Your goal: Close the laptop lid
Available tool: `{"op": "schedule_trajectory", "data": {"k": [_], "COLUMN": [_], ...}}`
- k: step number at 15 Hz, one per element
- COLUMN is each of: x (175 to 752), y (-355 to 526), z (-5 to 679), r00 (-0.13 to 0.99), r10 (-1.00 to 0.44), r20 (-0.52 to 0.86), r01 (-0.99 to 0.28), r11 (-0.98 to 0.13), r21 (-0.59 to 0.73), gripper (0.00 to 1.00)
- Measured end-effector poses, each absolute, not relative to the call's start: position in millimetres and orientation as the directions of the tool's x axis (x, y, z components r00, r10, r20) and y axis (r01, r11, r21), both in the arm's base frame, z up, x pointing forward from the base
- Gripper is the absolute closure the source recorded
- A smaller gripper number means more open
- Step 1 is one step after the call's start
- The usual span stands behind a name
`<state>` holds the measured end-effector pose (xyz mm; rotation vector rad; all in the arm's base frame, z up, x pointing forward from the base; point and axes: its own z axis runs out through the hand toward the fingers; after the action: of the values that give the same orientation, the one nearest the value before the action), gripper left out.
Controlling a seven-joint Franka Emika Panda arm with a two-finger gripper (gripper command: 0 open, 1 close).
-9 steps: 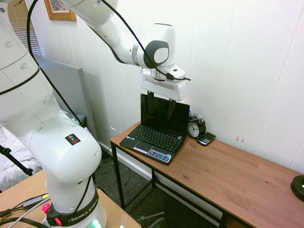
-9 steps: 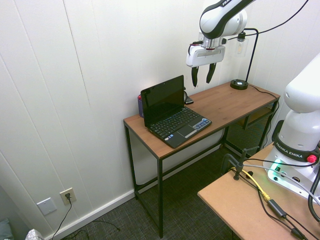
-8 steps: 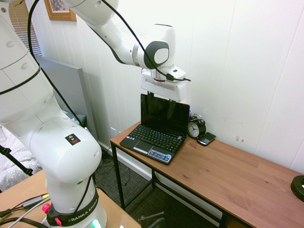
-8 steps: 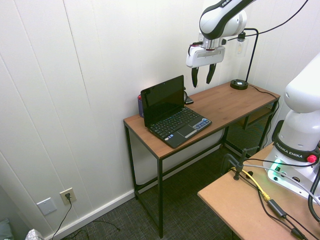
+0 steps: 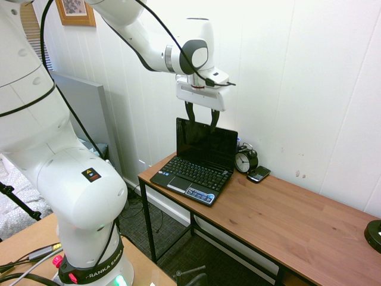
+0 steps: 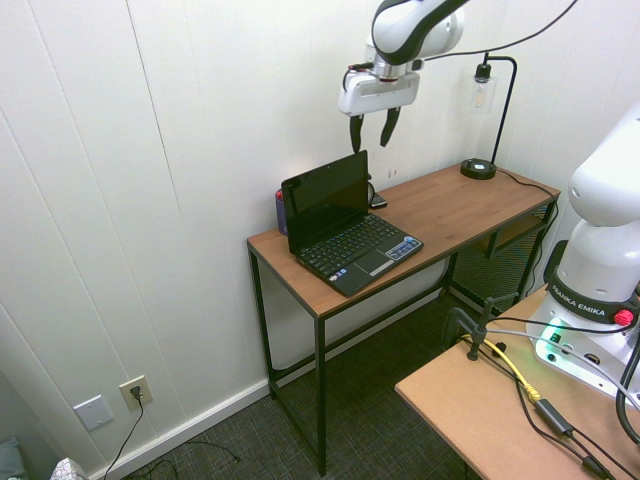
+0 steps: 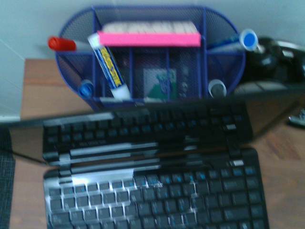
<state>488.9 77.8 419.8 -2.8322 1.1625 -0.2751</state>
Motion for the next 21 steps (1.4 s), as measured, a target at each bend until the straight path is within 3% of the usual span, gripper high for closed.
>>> {"op": "schedule_trajectory", "data": {"k": [1,2,8,21], "x": [508,529,623,630], "y": [91,102,120,121], "z": [421,418,360,331], "r00": [0.703,0.707,0.710,0.683], "r10": [-0.695,-0.689,-0.693,-0.728], "r20": [0.151,0.159,0.122,0.052], "r01": [-0.683,-0.677,-0.685,-0.723], "r11": [-0.719,-0.725,-0.721,-0.685], "r21": [-0.131,-0.129,-0.107,-0.095], "gripper": [0.00,1.00,1.00,1.00]}}
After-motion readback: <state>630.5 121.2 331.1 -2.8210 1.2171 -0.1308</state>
